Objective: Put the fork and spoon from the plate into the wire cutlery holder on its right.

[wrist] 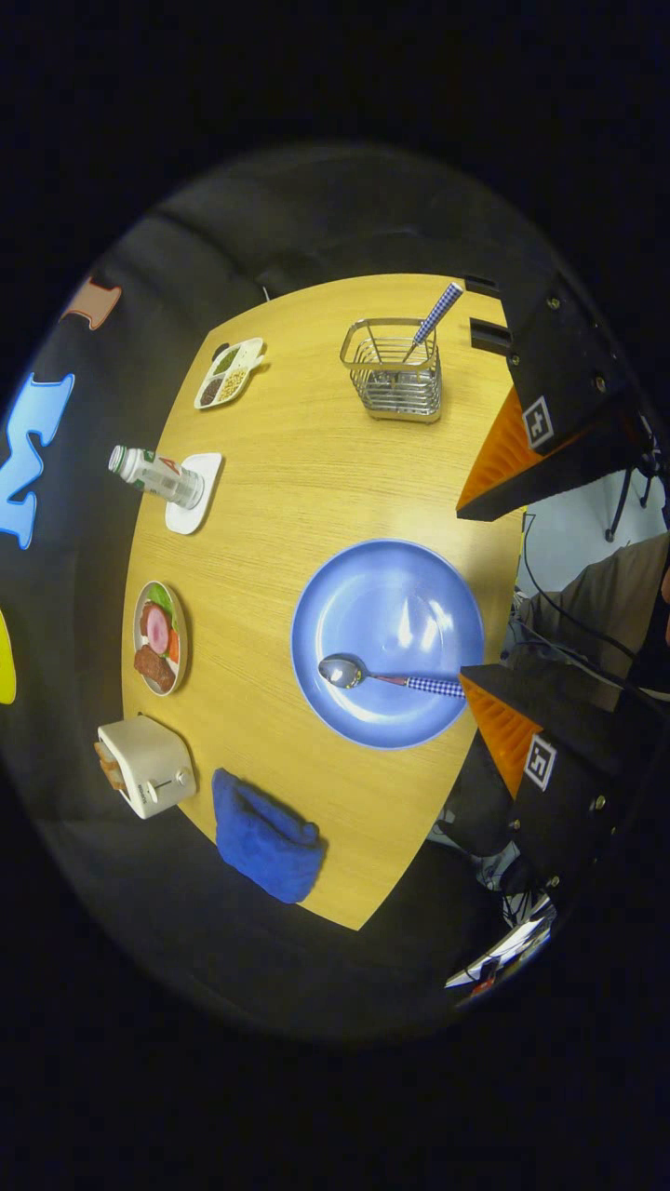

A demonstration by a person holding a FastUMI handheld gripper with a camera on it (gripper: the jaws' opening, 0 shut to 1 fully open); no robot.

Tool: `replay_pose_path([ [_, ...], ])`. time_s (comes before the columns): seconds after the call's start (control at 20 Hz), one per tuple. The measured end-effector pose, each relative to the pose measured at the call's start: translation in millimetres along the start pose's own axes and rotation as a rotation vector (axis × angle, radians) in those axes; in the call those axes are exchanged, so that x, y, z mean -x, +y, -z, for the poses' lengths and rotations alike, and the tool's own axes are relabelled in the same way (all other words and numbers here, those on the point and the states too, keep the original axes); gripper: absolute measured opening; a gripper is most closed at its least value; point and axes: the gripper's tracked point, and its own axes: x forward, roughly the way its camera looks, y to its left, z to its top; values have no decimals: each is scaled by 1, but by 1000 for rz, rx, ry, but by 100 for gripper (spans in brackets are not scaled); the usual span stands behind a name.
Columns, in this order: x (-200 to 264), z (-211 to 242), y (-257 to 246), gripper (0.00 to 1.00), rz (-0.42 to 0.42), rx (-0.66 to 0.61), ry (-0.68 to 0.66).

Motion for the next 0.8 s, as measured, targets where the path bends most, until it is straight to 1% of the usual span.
replay_pose_path([
  [0.1, -5, 1, 5, 95, -3, 2, 2],
  [0.2, -12, 6, 12, 95, -10, -1, 32],
  [0.45, -32, 8, 31, 95, -44, 0, 46],
  [0.65, -49, 13, 40, 96, -34, -11, 75],
  [0.8, -61, 14, 46, 96, -41, -20, 89],
])
